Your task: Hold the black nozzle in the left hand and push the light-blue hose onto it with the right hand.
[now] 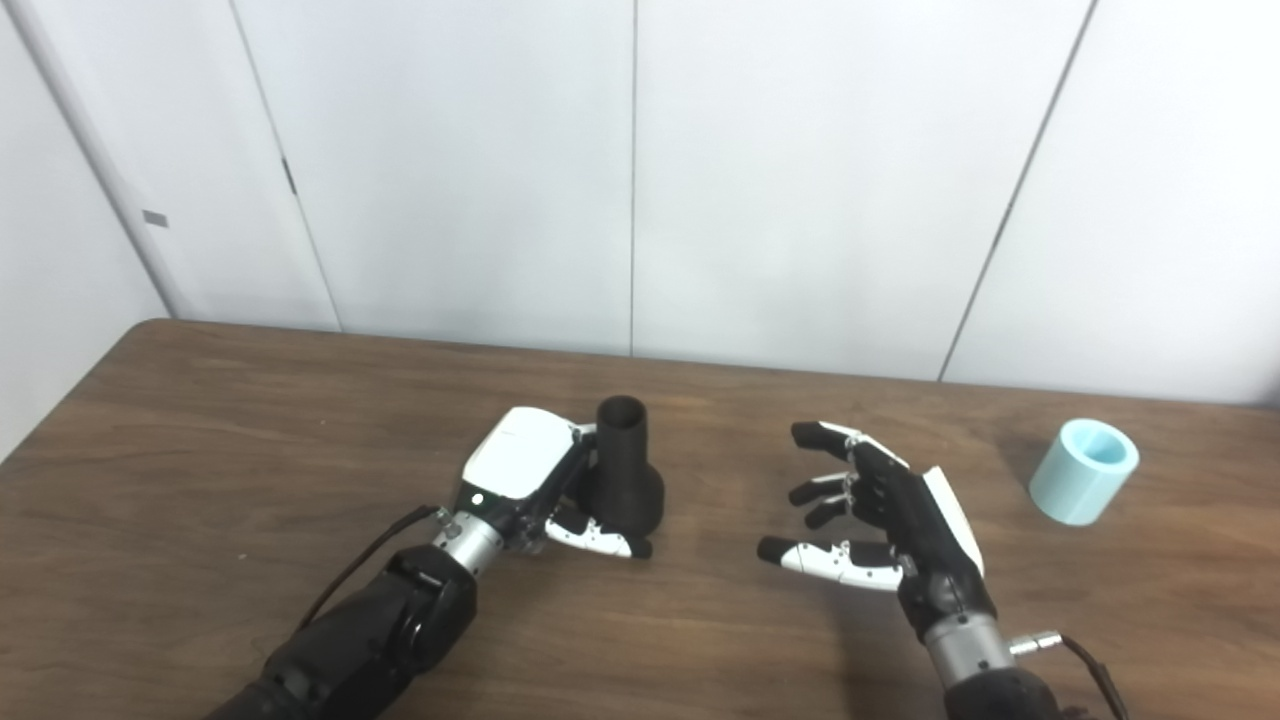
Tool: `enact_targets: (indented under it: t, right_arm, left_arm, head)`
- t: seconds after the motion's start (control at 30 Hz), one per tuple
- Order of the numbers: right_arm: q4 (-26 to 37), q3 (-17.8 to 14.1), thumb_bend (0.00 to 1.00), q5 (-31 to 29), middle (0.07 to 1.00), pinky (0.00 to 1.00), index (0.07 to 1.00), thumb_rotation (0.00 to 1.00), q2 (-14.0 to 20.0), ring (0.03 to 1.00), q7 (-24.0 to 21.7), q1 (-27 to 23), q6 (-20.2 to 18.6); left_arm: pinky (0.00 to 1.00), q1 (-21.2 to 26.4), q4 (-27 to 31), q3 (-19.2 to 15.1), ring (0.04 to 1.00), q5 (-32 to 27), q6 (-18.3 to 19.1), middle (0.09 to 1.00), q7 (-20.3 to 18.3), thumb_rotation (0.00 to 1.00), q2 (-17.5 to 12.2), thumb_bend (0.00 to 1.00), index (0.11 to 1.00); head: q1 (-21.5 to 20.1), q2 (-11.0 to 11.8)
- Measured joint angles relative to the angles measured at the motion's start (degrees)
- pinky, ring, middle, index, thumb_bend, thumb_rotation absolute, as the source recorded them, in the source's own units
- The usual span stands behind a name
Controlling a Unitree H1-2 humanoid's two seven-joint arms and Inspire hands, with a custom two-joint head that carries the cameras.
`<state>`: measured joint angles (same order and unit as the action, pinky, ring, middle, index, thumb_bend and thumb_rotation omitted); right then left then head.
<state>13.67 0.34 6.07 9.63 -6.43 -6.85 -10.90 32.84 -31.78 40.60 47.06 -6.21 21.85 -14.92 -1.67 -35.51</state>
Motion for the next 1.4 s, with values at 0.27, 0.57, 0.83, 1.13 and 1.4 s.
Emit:
enact_targets:
  t: [0.27, 0.57, 0.83, 1.13, 1.4]
  right_arm:
    - [3.71, -2.16, 0.78, -0.08, 0.781, 0.46, 0.727, 0.03, -0.69, 0.592, 0.89, -0.06, -0.03]
    - [8.83, -10.14, 0.74, 8.53, 0.766, 0.56, 0.715, 0.10, 2.01, 0.704, 8.07, -4.86, -0.75]
    - [8.07, -16.23, 0.76, 9.58, 0.861, 0.74, 0.849, 0.16, 10.04, 0.845, 8.77, -10.04, -1.79]
    - [-1.02, -20.34, 0.76, 9.07, 0.858, 0.81, 0.885, 0.18, 13.63, 0.864, 10.95, -9.56, -2.92]
    - [-8.41, -21.65, 0.80, 2.37, 0.903, 0.84, 0.935, 0.19, 14.57, 0.879, 8.71, -11.48, -5.46]
  left_arm:
    - [0.36, -0.83, 2.33, 0.21, 0.407, -0.36, -0.32, 0.456, -1.32, 0.00, -0.37, 0.50, 0.523]
    - [0.39, -2.23, 4.86, 0.38, 0.395, -0.60, -1.74, 0.449, -2.52, 0.00, -1.60, 0.50, 0.533]
    - [0.41, -2.16, 4.39, 0.67, 0.403, -0.60, -4.92, 0.452, -3.21, 0.00, -2.02, 0.50, 0.531]
    - [0.34, -1.90, 2.96, 0.29, 0.387, -1.57, -8.72, 0.430, -3.52, 0.00, -3.89, 0.50, 0.532]
    - [0.34, -1.65, 2.52, 0.30, 0.382, -1.36, -9.94, 0.430, -3.67, 0.00, -3.77, 0.50, 0.529]
  head:
    - [-3.07, -0.09]
    - [-10.38, 1.41]
    - [-19.85, 4.83]
    - [-26.54, 6.50]
    - [-25.85, 6.41]
